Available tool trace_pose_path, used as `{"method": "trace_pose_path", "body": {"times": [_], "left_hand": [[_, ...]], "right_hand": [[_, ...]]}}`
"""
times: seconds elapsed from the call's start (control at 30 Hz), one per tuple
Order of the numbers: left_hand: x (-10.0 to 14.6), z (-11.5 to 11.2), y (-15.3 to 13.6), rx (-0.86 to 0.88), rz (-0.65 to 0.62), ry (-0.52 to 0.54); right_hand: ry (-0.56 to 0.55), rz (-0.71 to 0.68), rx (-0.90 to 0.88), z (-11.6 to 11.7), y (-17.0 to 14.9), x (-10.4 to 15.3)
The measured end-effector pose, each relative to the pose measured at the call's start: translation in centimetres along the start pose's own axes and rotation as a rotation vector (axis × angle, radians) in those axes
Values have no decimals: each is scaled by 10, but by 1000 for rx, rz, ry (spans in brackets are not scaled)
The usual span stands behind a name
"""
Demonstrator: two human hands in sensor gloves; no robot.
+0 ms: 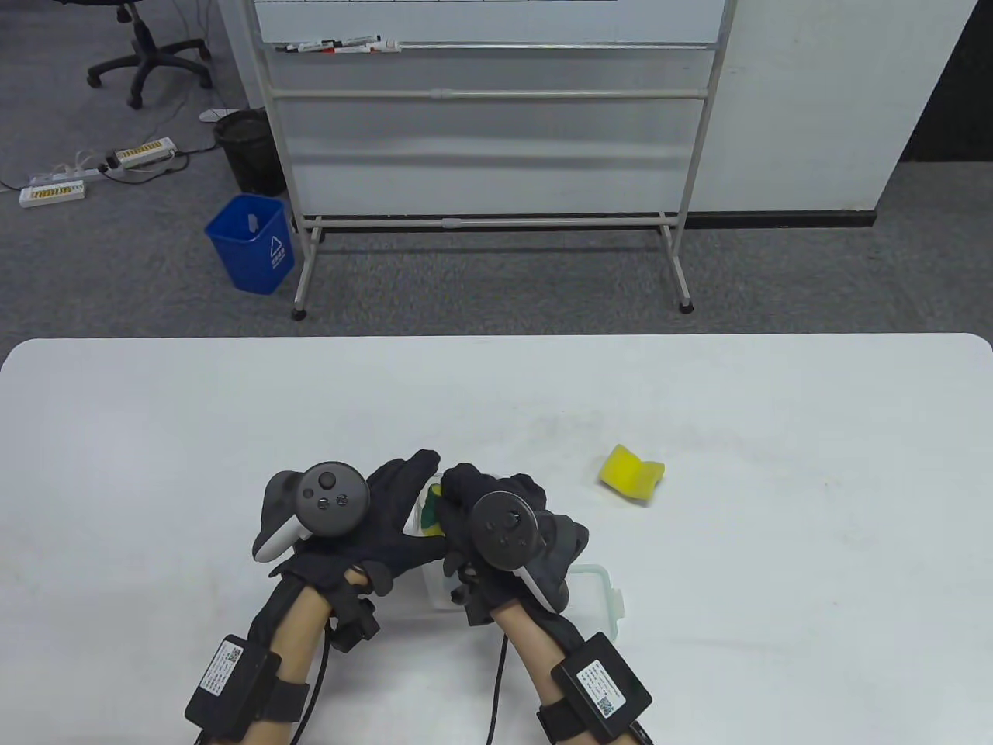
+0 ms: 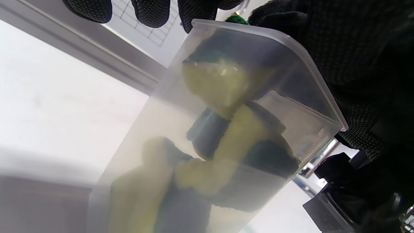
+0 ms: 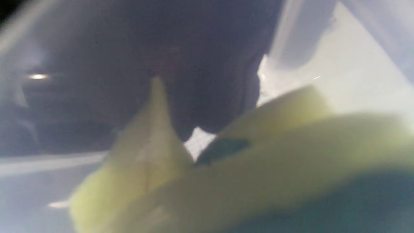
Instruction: Squeeze sponges into plastic airtight container
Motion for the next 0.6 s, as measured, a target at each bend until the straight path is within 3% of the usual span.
{"method": "trace_pose_path", "body": {"times": [0.17, 0.33, 0.6], "left_hand": [[0, 0, 0, 3, 1, -2], [0, -1, 0, 1, 2, -7], [0, -1, -1, 10, 2, -18]], "right_hand": [[77, -9, -6, 3, 0, -3], [243, 5, -63, 12, -4, -8], [415, -70, -82, 23, -6, -12]]}}
Point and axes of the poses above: the tracker on the back of each hand, its own y axis roughly to the thumb side, its own x axis roughly from the fingertips to the wrist, z = x × y, the point moved 3 cm from there along -x, roughly from the wrist to the fingertips, and after that the axes turned 12 degrees about -z, right-handed, at the moved point
